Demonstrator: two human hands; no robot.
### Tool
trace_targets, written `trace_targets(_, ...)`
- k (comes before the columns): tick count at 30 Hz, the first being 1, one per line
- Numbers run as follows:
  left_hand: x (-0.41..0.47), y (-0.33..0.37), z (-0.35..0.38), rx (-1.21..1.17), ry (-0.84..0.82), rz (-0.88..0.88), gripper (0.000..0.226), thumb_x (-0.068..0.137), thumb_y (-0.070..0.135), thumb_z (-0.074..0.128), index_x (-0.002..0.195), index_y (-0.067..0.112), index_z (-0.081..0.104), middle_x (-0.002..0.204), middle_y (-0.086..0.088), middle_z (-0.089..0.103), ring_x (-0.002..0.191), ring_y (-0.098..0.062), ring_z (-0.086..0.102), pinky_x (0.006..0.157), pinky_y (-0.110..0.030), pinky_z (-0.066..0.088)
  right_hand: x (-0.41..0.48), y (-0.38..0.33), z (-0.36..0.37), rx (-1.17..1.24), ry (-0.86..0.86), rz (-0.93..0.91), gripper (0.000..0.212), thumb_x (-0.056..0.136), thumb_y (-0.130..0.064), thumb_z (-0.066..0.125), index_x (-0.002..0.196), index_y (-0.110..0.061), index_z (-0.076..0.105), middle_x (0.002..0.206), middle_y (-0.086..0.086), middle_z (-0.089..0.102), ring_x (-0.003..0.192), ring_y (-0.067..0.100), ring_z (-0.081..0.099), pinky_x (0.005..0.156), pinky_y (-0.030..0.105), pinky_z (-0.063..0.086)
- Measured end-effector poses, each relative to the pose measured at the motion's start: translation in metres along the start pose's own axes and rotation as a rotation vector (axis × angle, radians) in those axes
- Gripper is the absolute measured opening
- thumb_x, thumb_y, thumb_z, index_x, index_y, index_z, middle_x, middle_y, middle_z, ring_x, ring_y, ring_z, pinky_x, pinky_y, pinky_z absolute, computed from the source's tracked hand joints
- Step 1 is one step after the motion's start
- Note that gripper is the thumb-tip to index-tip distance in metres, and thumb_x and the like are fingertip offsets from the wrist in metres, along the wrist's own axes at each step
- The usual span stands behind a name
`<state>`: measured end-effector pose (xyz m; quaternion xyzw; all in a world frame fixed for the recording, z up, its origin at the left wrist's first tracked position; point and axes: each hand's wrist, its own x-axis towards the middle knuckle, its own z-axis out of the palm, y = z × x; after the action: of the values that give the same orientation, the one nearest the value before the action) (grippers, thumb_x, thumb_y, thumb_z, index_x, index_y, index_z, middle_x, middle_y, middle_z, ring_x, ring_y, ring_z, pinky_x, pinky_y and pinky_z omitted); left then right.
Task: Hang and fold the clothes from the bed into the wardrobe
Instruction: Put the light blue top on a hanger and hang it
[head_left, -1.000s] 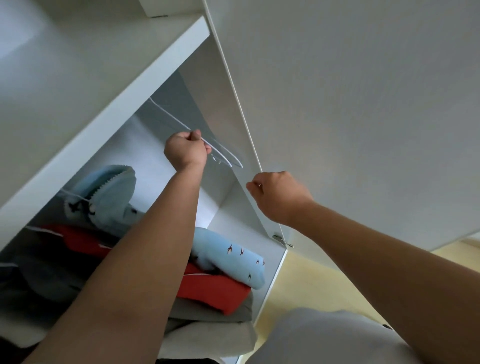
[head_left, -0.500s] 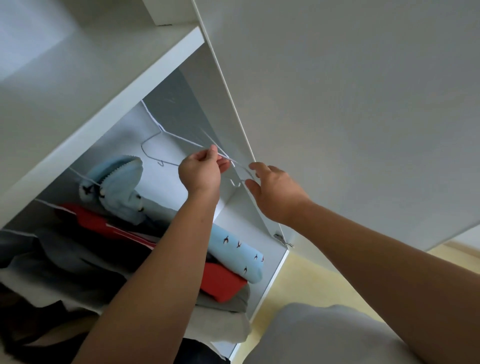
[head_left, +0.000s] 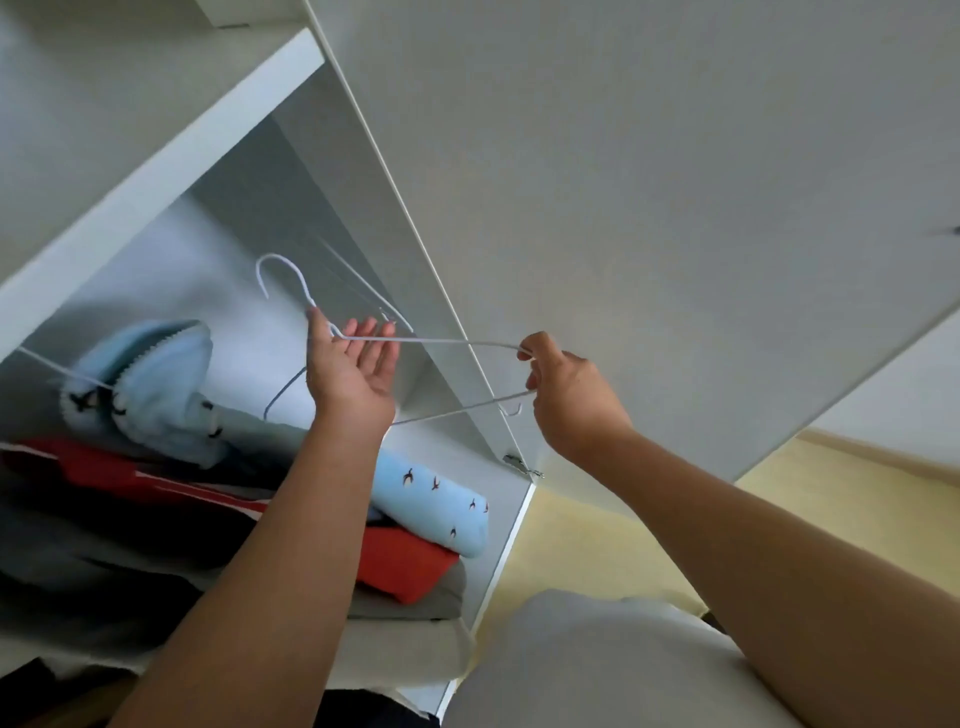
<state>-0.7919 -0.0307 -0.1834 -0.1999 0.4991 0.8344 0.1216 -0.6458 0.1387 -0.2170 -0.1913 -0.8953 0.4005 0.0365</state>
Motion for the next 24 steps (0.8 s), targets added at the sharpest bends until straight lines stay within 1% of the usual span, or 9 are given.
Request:
trace_targets(1, 0.005, -0.003, -0.002, -0.008, -0.021, -0.049, 0.062, 0.097, 0.063, 0.048, 0.118, 0.006, 0.064, 0.110, -0.008, 0.075, 0.092, -0.020, 0.076, 0.087, -0.034, 0.060, -0.006, 0.008, 0.003, -0.003, 0.020, 0.040, 0.047, 0.091, 0.006, 0.037, 0.129, -0.020, 0.046, 0.108, 0.010, 0.063, 0.091, 0.033, 0.062, 0.077, 0.048, 0.057)
trace_targets(3, 0.009, -0.016, -0.003, 0.027, -0.054, -0.140, 0.065, 0.101, 0.062, 0.037, 0.112, 0.005, 0.067, 0.102, -0.008, 0.078, 0.090, -0.021, 0.077, 0.085, -0.032, 0.060, -0.020, 0.023, 0.011, -0.016, 0.062, 0.122, 0.048, 0.087, 0.008, 0.035, 0.126, -0.019, 0.045, 0.113, 0.009, 0.063, 0.094, 0.034, 0.062, 0.075, 0.048, 0.057)
trace_targets(6, 0.003, -0.054, 0.006, 0.131, -0.091, -0.279, 0.046, 0.105, 0.047, 0.046, 0.103, 0.005, 0.067, 0.095, -0.008, 0.075, 0.077, -0.018, 0.077, 0.064, -0.023, 0.059, -0.051, 0.054, 0.023, -0.039, 0.129, 0.312, 0.050, 0.082, 0.009, 0.034, 0.123, -0.019, 0.042, 0.119, 0.006, 0.062, 0.097, 0.033, 0.062, 0.076, 0.043, 0.056)
trace_targets(8, -0.010, -0.089, 0.014, 0.179, -0.155, -0.381, 0.038, 0.104, 0.038, 0.052, 0.100, 0.004, 0.067, 0.089, -0.009, 0.074, 0.074, -0.020, 0.076, 0.058, -0.020, 0.058, -0.078, 0.079, 0.026, -0.081, 0.178, 0.460, 0.047, 0.084, 0.006, 0.035, 0.124, -0.019, 0.041, 0.113, 0.007, 0.063, 0.091, 0.033, 0.061, 0.071, 0.040, 0.051)
trace_targets(10, -0.032, -0.123, 0.024, 0.244, -0.217, -0.469, 0.030, 0.102, 0.032, 0.057, 0.093, 0.005, 0.065, 0.081, -0.008, 0.071, 0.074, -0.024, 0.076, 0.056, -0.021, 0.058, -0.106, 0.100, 0.024, -0.125, 0.228, 0.579, 0.044, 0.086, 0.004, 0.037, 0.125, -0.017, 0.042, 0.106, 0.012, 0.065, 0.085, 0.033, 0.059, 0.069, 0.039, 0.048)
trace_targets(13, -0.075, -0.166, 0.043, 0.307, -0.344, -0.588, 0.024, 0.101, 0.024, 0.060, 0.081, 0.010, 0.059, 0.072, -0.007, 0.063, 0.074, -0.030, 0.076, 0.054, -0.023, 0.059, -0.143, 0.124, 0.010, -0.154, 0.350, 0.679, 0.042, 0.084, 0.003, 0.040, 0.122, -0.015, 0.046, 0.105, 0.015, 0.065, 0.089, 0.036, 0.059, 0.073, 0.041, 0.048)
trace_targets(18, -0.148, -0.214, 0.074, 0.441, -0.472, -0.690, 0.025, 0.101, 0.020, 0.059, 0.079, 0.009, 0.054, 0.071, -0.011, 0.061, 0.082, -0.037, 0.075, 0.055, -0.027, 0.060, -0.201, 0.160, -0.023, -0.188, 0.526, 0.830, 0.033, 0.091, -0.004, 0.042, 0.119, -0.018, 0.052, 0.098, 0.011, 0.064, 0.079, 0.030, 0.045, 0.067, 0.036, 0.033)
trace_targets(20, -0.179, -0.233, 0.085, 0.525, -0.529, -0.721, 0.024, 0.099, 0.017, 0.060, 0.077, 0.008, 0.055, 0.071, -0.011, 0.062, 0.082, -0.037, 0.075, 0.056, -0.028, 0.060, -0.232, 0.172, -0.034, -0.181, 0.571, 0.876, 0.027, 0.094, -0.010, 0.045, 0.117, -0.020, 0.053, 0.098, 0.007, 0.064, 0.077, 0.029, 0.045, 0.067, 0.035, 0.033)
trace_targets(24, -0.254, -0.283, 0.094, 0.741, -0.650, -0.785, 0.020, 0.097, 0.016, 0.063, 0.078, 0.008, 0.060, 0.073, -0.011, 0.068, 0.074, -0.028, 0.076, 0.057, -0.028, 0.061, -0.302, 0.201, -0.054, -0.146, 0.659, 0.958, 0.023, 0.095, -0.013, 0.045, 0.113, -0.021, 0.056, 0.096, 0.007, 0.065, 0.082, 0.033, 0.054, 0.069, 0.036, 0.036)
